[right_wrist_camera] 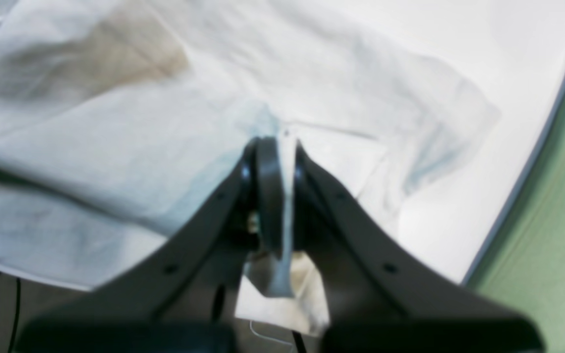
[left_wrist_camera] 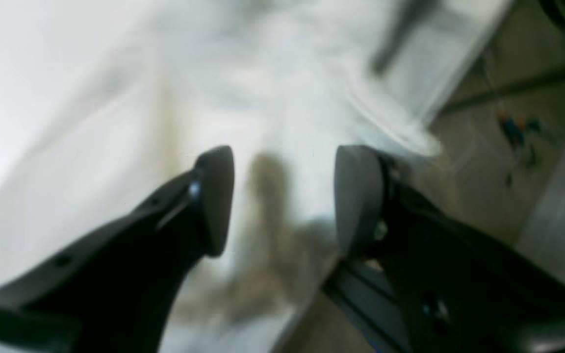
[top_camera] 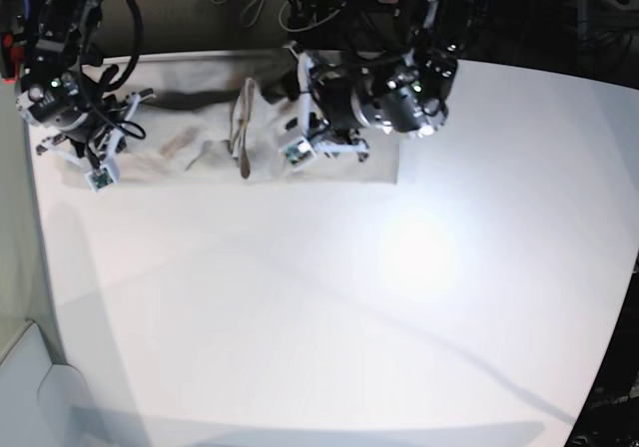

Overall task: Layout the t-shirt on the table in an organized manner, then fold the t-shirt properly
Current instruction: 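Release the folded end with the left gripper and lift away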

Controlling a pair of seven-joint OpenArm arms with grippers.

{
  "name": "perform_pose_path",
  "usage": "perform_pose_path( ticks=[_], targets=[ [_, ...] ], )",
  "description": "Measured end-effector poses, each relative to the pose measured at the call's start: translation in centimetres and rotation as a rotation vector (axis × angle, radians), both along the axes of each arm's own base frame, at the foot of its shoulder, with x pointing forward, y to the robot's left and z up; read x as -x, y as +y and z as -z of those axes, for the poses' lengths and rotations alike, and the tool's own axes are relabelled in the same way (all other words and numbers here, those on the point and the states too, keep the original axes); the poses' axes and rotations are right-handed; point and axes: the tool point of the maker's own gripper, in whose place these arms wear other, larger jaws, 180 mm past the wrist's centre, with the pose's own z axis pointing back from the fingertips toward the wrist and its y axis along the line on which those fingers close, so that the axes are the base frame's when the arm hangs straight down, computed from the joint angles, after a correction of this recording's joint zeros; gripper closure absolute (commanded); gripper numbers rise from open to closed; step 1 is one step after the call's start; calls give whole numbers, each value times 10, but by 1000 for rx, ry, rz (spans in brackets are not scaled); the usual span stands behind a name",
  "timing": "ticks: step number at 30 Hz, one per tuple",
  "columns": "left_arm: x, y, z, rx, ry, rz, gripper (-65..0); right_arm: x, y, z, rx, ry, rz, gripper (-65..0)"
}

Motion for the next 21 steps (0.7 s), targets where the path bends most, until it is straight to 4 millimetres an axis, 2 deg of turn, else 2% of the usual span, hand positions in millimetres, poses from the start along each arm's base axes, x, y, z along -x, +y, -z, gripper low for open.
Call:
perform_pose_path(
  ticks=[3, 5, 8, 12, 14, 17, 19, 21],
  targets=[
    [7, -24, -10, 13, -36, 99, -320, 0, 0, 0, -1, 0, 0, 0],
    [7, -31, -15, 26, -50, 121, -320, 0, 1, 0, -2, -1, 0, 0],
    [3, -22, -12, 17, -49, 94, -320, 0, 0, 0, 0, 0, 0, 0],
    [-32, 26, -24, 3, -98, -91, -321, 0, -1, 0, 2, 0, 0, 0],
    [-42, 46, -29, -6, -123, -154, -323, 0, 0, 0, 0, -2, 1, 0],
    [-32, 76, -17, -49, -75, -208, -325, 0, -1, 0, 1, -1, 0, -11],
    [-29, 96, -16, -37, -44, -258, -331, 0, -1, 0, 1, -1, 0, -60],
    [-37, 119, -24, 23, -45, -353, -377, 0, -1, 0, 2, 0, 0, -126]
  ],
)
